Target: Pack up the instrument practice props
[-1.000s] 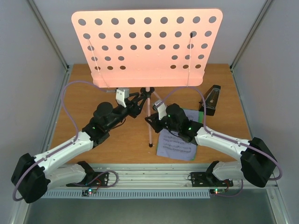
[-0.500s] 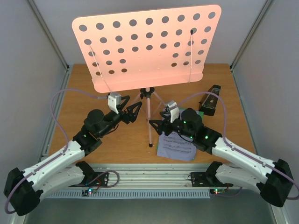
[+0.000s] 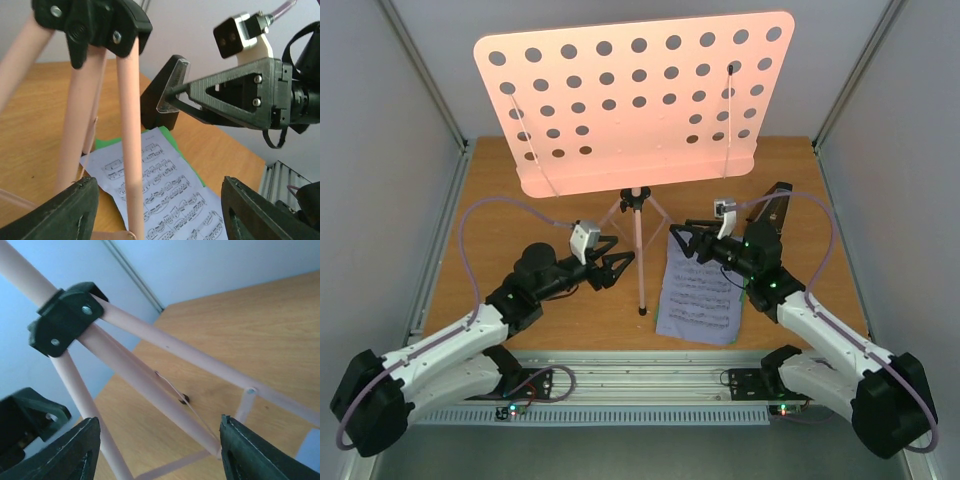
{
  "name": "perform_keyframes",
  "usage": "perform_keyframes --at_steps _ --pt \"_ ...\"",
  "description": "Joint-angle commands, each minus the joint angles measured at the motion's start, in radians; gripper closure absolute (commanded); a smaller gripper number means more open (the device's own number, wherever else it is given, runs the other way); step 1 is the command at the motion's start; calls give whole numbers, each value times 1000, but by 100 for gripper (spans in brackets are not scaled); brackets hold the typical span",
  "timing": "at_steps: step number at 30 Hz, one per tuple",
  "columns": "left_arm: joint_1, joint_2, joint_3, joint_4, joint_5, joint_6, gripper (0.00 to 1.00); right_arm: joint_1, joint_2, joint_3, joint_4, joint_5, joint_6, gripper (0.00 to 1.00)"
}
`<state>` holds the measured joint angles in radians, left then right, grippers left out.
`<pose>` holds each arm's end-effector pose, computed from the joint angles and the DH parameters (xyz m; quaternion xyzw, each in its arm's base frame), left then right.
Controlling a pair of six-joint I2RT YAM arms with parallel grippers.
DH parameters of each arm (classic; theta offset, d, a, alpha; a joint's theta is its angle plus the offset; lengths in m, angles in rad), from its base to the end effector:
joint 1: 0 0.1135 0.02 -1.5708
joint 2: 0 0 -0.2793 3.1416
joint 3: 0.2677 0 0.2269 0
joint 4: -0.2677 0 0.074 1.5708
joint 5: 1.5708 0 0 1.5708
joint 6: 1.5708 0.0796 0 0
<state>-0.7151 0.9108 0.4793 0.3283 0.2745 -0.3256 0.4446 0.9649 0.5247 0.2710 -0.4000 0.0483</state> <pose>0.1538 -0.1621 0.2816 0.2323 0.7040 -0.4180 0.5251 0.1940 0.1268 0.2793 -0.2731 0.7092 0.3014 0.5758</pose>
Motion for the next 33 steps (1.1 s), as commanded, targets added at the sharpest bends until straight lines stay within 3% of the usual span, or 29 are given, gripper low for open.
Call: perform_keyframes --at_steps 1,6,9,18,20,30,33 --pt "-24 41 -4 80 28 25 33 -4 57 41 234 -86 42 35" --pt "-45 93 9 82 -29 47 35 -3 138 89 359 -112 23 38" --pt "-52 129 30 79 -39 52 43 -1 205 133 426 -149 18 41" --pt "-64 188 49 90 -118 88 45 21 336 223 575 -228 0 46" --pt "-65 206 57 101 -116 96 50 28 357 238 602 -250 2 47" --pt "-66 263 103 120 -146 132 53 75 418 303 642 -267 -73 48" --pt "-66 282 107 123 -162 143 63 77 442 322 649 -269 -88 50"
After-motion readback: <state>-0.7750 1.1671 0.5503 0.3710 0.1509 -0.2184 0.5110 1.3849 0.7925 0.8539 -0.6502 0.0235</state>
